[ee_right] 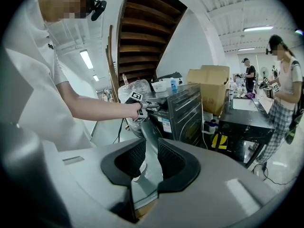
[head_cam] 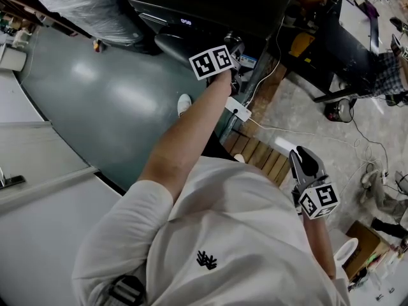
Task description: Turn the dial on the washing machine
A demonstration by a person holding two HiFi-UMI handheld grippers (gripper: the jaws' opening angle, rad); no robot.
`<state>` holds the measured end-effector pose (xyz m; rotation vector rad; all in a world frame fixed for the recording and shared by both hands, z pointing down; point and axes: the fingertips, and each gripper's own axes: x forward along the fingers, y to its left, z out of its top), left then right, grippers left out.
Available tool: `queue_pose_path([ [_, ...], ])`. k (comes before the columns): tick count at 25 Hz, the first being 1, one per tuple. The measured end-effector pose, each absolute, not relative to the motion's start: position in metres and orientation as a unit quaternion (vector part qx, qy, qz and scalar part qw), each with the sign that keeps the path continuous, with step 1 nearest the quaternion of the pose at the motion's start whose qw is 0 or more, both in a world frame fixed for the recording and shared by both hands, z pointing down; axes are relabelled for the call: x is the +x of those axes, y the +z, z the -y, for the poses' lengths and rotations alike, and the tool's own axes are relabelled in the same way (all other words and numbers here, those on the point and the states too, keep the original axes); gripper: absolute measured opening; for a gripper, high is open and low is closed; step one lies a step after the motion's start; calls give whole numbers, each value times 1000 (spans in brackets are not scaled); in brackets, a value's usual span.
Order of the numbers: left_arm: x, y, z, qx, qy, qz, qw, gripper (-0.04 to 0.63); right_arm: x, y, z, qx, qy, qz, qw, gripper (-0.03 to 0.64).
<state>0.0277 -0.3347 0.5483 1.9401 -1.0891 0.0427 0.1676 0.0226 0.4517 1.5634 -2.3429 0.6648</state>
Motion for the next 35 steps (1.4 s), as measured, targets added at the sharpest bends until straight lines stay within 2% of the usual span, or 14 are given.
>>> queue_pose_path([
  [7,27,550,329,766,-24,425,481,322,165,450,-21,533,227,806,126,71],
  [13,24,549,328,691,-151,380,596,327,164,455,-19,532,227,806,125,71],
  [16,24,549,329,666,-181,373,620,327,166,454,-20,532,228,806,124,71],
  [28,31,549,336,688,-147,367,609,313,168,456,-21,534,230,804,125,71],
  [35,30,544,335,739,-74,412,528,274,170,456,-19,533,230,805,124,71],
])
